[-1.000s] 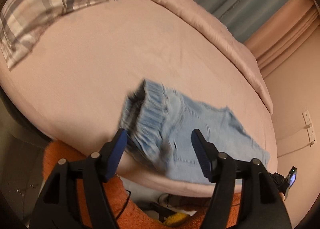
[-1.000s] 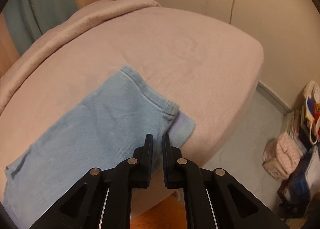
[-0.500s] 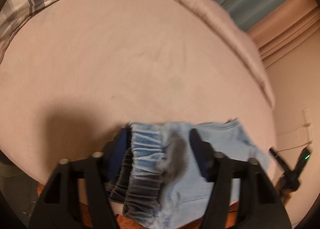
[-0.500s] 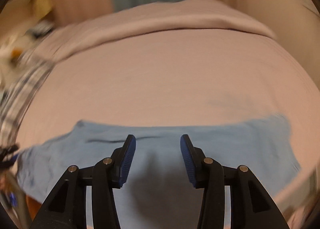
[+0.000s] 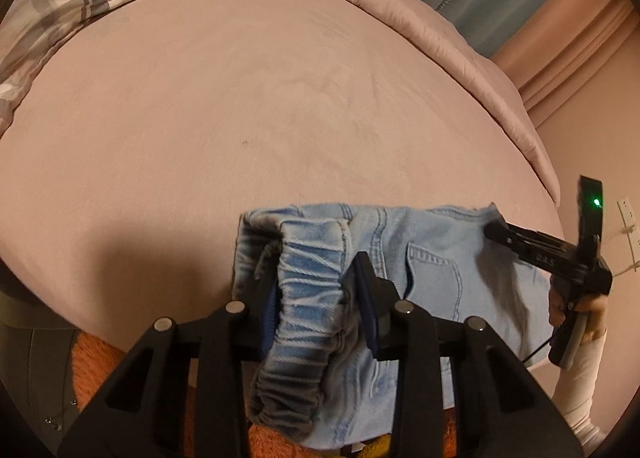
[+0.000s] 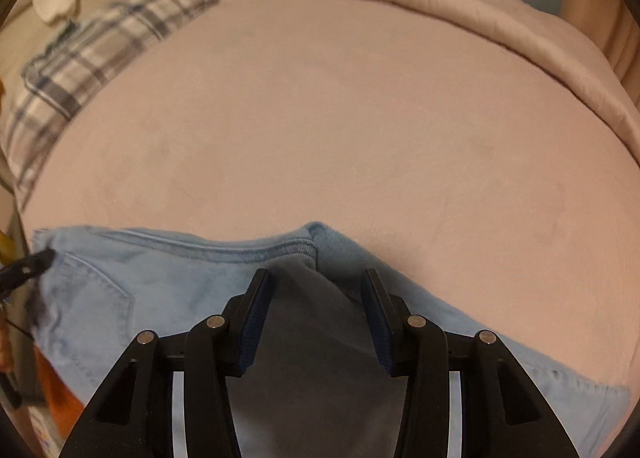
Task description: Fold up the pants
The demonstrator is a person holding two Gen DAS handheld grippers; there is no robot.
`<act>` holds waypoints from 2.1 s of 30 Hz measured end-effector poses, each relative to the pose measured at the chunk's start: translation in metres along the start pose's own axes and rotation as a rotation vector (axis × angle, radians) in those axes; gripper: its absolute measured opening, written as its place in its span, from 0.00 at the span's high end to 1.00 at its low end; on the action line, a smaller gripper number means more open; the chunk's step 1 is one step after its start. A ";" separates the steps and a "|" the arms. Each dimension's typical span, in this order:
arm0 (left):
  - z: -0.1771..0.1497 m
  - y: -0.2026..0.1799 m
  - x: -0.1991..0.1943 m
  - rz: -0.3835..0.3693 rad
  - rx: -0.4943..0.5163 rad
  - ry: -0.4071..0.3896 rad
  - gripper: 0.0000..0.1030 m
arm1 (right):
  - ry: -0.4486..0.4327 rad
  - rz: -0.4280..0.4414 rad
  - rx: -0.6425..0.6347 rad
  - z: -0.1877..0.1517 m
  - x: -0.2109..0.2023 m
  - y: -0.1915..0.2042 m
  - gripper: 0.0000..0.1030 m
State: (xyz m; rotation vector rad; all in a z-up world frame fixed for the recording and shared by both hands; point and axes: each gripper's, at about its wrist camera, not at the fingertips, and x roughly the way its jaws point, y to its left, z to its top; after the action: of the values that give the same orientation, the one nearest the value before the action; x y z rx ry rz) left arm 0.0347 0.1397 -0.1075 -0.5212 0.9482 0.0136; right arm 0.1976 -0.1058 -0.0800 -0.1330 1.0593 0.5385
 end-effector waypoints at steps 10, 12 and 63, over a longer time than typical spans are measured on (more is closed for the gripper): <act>0.004 0.005 0.001 -0.012 -0.018 0.002 0.64 | -0.041 0.065 0.032 0.015 -0.001 0.001 0.93; 0.004 0.005 -0.002 -0.002 -0.011 0.004 0.60 | 0.004 0.071 0.048 0.008 0.016 -0.008 0.93; 0.027 -0.194 0.135 -0.220 0.131 0.252 0.67 | -0.182 -0.467 0.929 -0.209 -0.098 -0.344 0.96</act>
State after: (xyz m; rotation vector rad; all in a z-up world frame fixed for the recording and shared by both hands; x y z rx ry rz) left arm 0.1812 -0.0474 -0.1185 -0.5108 1.1238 -0.3165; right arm 0.1613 -0.5122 -0.1505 0.4717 0.9668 -0.3819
